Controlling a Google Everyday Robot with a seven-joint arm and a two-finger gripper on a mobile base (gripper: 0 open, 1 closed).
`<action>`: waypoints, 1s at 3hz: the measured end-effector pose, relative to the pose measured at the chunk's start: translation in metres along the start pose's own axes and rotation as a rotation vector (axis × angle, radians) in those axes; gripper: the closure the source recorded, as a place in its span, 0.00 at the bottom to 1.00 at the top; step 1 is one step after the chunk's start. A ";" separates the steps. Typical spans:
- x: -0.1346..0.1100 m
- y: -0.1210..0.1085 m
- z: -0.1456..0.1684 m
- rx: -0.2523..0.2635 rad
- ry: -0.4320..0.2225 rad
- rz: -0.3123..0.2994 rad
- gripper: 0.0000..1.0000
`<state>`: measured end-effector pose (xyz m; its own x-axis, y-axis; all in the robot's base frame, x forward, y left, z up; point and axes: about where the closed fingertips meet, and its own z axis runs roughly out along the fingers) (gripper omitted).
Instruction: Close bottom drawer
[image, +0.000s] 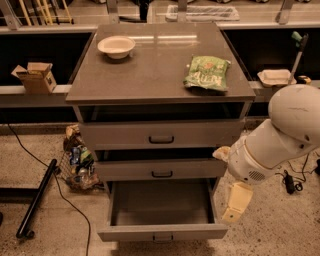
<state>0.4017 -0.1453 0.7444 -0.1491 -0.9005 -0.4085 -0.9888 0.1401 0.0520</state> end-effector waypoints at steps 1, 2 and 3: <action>0.002 -0.001 0.032 -0.046 0.034 -0.009 0.00; 0.012 -0.003 0.090 -0.107 0.032 -0.017 0.00; 0.025 -0.007 0.158 -0.134 -0.014 -0.015 0.00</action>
Offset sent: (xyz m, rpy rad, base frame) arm 0.0149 0.0482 -0.1903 0.0344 0.1633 0.0837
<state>0.4060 -0.1040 0.5895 -0.1350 -0.8963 -0.4224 -0.9835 0.0694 0.1671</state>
